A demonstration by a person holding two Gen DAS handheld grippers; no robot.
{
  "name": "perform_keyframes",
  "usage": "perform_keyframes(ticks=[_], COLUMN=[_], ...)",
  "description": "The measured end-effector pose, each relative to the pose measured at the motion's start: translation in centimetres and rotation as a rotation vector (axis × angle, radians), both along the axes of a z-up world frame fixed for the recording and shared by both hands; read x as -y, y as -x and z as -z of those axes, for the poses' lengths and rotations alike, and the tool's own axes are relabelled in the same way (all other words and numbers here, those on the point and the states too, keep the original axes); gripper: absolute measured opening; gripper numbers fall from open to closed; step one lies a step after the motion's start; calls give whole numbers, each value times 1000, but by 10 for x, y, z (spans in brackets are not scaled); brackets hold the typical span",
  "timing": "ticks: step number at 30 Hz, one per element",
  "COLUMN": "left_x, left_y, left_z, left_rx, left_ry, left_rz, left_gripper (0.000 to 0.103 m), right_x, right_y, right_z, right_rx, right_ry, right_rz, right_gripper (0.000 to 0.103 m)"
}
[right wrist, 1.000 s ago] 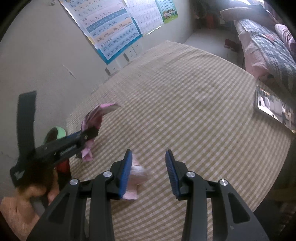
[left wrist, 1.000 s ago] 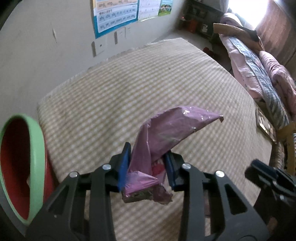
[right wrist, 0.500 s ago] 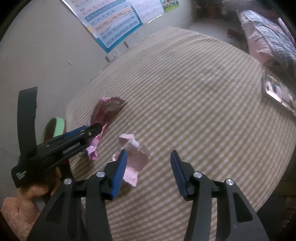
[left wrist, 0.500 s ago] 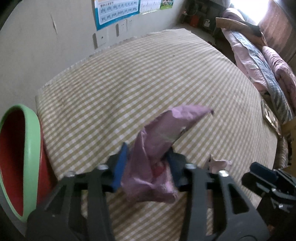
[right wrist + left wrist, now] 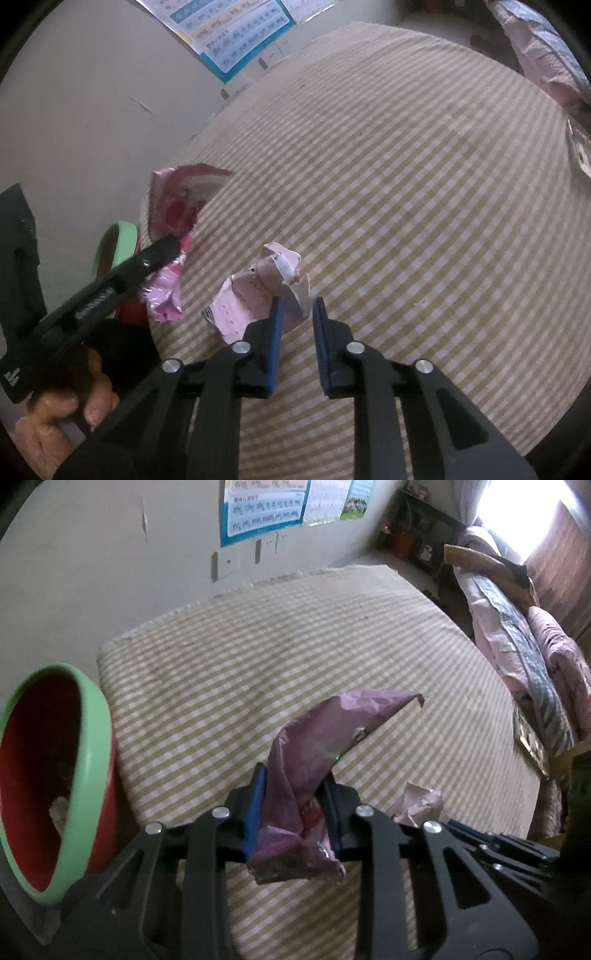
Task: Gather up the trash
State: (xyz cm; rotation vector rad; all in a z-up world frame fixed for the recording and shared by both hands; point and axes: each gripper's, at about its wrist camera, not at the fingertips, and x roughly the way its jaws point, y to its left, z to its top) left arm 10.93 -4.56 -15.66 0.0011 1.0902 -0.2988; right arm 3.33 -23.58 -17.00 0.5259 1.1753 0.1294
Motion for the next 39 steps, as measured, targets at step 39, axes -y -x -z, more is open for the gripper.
perform_keyframes(ticks=[39], left_x=[-41], left_y=[46], left_z=[-88], left_rx=[202], left_ry=[57], left_rz=[-87], left_gripper=[28], right_x=[-48], right_y=[4], right_z=[-113], right_rx=[297], right_ry=[238], right_rz=[-64], right_gripper=[49])
